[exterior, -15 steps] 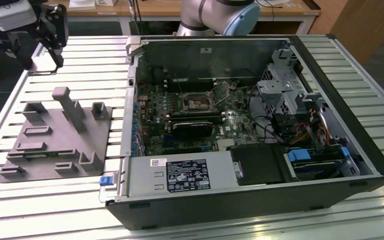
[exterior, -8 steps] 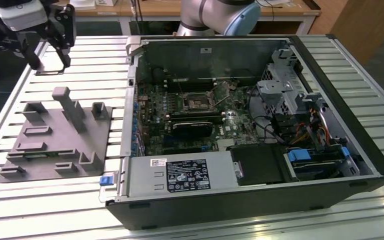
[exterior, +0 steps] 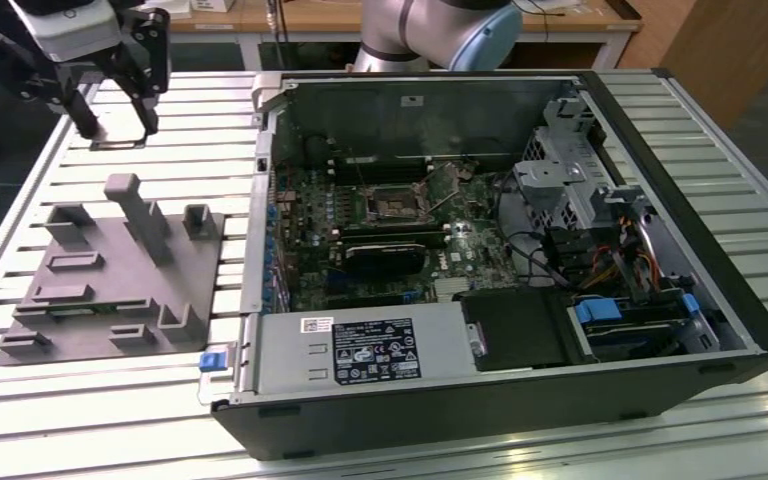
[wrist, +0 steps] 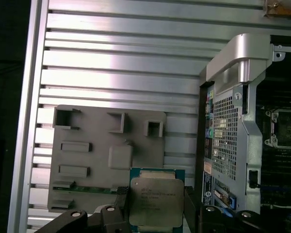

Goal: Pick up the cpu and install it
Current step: 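Pick up the cpu and move it towards the insertion slot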

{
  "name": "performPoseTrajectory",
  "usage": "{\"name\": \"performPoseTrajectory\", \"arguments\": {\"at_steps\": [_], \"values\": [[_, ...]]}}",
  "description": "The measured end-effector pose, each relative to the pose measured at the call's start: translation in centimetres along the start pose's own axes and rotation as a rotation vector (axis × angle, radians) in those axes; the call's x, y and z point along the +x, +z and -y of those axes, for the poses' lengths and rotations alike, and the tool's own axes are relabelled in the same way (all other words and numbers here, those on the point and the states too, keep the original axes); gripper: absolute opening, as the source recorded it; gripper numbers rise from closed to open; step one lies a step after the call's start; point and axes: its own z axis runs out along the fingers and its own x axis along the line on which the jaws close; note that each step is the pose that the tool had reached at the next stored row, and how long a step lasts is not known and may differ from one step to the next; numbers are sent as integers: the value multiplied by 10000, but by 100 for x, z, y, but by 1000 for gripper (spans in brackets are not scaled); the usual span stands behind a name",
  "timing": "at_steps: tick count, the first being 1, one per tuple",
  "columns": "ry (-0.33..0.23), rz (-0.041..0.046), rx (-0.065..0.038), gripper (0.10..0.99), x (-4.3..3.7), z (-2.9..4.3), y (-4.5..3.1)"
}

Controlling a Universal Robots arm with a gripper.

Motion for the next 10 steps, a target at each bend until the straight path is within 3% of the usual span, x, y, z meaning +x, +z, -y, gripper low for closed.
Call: {"name": "performPoseTrajectory", "arguments": {"at_steps": [10], "values": [[0, -1, 1, 541, -164, 7, 1]]}}
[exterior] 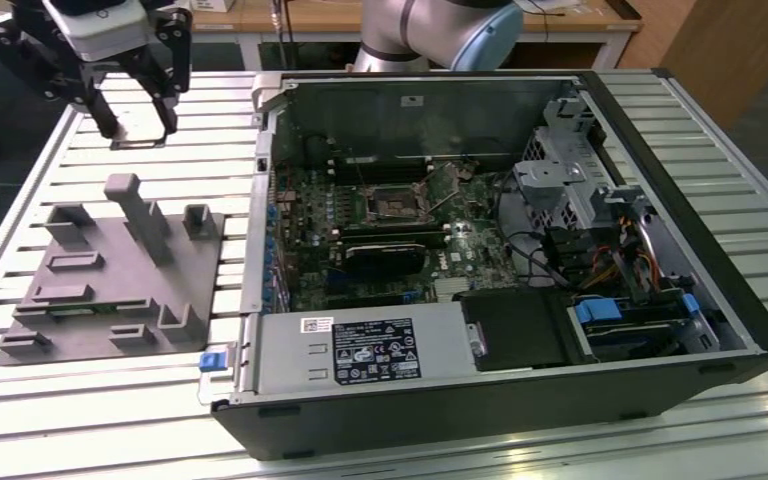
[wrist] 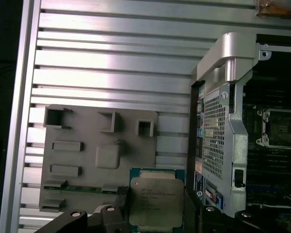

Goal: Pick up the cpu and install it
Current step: 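Pick up the cpu and move it towards the insertion slot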

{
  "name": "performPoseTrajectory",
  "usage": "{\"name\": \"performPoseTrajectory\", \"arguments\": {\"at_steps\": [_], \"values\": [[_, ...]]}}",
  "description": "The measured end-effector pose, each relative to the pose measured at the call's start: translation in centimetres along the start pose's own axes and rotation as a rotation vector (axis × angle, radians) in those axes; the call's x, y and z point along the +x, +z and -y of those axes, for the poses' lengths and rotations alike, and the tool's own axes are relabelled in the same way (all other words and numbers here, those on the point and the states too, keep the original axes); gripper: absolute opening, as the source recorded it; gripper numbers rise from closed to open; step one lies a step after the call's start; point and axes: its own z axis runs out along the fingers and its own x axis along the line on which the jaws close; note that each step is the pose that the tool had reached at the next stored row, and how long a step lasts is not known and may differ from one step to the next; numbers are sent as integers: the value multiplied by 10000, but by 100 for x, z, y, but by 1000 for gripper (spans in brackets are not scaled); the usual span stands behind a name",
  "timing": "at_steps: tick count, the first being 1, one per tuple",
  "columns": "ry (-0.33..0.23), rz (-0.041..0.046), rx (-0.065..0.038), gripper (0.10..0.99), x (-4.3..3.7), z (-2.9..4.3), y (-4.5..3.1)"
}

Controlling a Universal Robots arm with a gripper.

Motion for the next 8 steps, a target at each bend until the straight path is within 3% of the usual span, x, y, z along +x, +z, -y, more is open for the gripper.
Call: {"name": "performPoseTrajectory", "arguments": {"at_steps": [8], "values": [[0, 1, 0, 541, -132, 5, 1]]}}
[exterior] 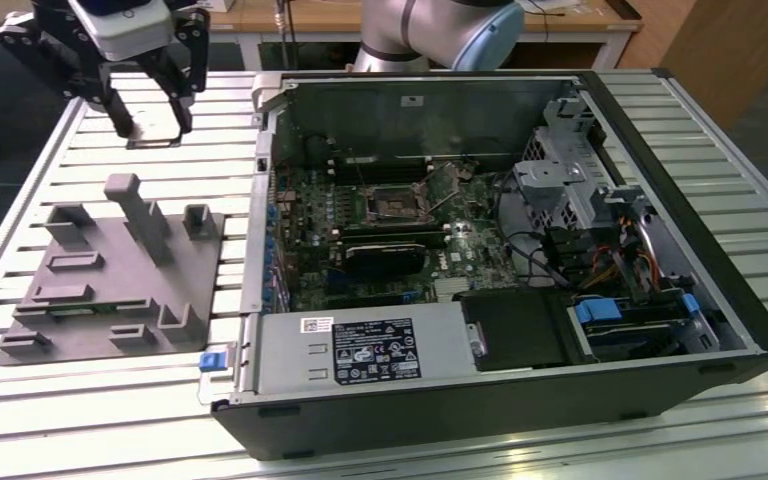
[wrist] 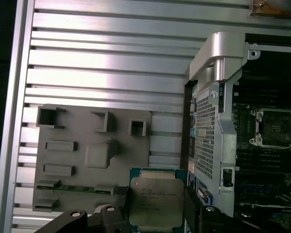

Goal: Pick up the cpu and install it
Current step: 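Pick up the cpu and move it towards the insertion slot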

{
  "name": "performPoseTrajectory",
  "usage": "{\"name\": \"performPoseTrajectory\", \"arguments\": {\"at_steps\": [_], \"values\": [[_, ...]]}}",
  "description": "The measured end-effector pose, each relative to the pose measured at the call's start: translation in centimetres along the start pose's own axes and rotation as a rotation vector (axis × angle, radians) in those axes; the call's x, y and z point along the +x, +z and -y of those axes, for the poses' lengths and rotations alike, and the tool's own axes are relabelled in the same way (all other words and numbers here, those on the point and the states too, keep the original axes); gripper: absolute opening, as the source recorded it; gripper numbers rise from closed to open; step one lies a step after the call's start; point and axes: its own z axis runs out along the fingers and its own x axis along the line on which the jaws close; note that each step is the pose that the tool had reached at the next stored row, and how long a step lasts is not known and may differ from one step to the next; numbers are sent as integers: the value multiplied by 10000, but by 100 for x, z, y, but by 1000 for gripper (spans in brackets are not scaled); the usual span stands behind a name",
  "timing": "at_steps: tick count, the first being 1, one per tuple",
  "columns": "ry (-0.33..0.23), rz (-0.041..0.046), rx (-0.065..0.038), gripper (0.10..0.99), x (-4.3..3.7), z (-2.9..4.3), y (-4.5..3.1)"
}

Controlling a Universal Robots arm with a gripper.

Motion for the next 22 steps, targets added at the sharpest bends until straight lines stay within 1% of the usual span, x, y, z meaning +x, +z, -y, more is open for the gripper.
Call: {"name": "performPoseTrajectory", "arguments": {"at_steps": [13, 22], "values": [[0, 0, 0, 541, -242, 9, 2], [0, 0, 0, 541, -426, 16, 3]]}}
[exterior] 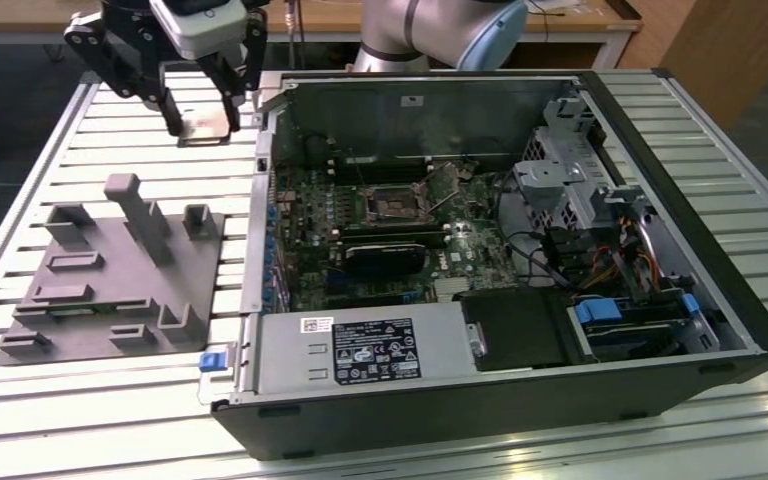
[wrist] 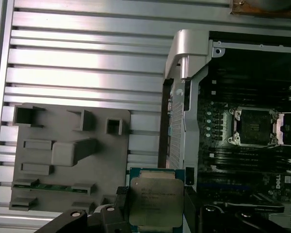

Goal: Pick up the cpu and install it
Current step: 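Pick up the cpu and move it towards the insertion slot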

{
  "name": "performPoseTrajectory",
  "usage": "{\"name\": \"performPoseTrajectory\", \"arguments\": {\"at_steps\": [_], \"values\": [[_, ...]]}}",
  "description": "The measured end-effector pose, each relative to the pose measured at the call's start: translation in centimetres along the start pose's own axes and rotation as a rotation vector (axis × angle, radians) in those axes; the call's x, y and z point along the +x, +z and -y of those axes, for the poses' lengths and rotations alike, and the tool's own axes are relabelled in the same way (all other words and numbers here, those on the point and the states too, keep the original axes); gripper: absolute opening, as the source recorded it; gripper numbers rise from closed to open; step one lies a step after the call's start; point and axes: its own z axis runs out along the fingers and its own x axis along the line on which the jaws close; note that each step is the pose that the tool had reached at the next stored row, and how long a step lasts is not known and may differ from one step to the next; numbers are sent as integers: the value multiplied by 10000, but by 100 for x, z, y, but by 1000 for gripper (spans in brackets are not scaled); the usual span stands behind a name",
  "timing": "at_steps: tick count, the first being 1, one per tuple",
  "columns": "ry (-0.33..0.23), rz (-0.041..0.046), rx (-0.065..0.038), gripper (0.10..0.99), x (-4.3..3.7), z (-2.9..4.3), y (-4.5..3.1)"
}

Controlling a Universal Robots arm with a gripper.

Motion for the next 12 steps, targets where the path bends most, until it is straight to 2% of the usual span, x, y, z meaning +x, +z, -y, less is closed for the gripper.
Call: {"name": "performPoseTrajectory", "arguments": {"at_steps": [12], "values": [[0, -1, 0, 541, -241, 6, 3]]}}
